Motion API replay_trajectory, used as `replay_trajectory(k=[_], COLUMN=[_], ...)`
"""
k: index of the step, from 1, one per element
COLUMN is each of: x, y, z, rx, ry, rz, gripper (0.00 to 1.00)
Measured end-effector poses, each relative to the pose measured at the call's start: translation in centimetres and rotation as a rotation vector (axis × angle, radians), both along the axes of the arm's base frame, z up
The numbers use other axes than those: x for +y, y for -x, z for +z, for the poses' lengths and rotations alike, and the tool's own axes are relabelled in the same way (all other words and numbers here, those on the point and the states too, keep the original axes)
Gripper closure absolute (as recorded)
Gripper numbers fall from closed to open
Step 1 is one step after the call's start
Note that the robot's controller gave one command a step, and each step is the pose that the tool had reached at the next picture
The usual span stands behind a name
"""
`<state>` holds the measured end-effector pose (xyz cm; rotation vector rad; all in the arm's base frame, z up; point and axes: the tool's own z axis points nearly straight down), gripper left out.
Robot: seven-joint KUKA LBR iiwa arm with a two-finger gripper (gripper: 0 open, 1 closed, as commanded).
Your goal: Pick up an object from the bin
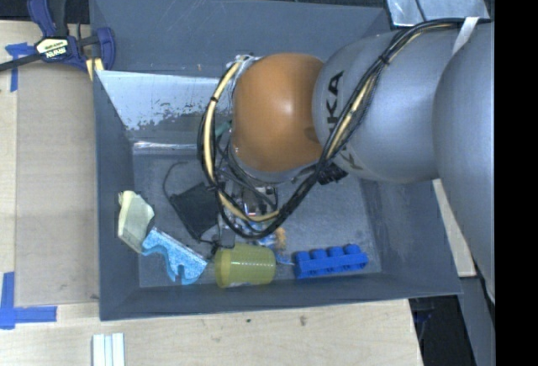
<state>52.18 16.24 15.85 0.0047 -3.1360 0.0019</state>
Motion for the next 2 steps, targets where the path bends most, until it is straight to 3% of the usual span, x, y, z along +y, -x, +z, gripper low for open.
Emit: replay_trajectory(k=[1, 2], x=[-0.1, -0.5], y=[-0.2, -2.5], z=[0.5, -2.1], rx=[-0.008, -0.01], ry=[-0.002, -0.003], rz=[-0.003, 0.016], gripper=[0.0, 0.0])
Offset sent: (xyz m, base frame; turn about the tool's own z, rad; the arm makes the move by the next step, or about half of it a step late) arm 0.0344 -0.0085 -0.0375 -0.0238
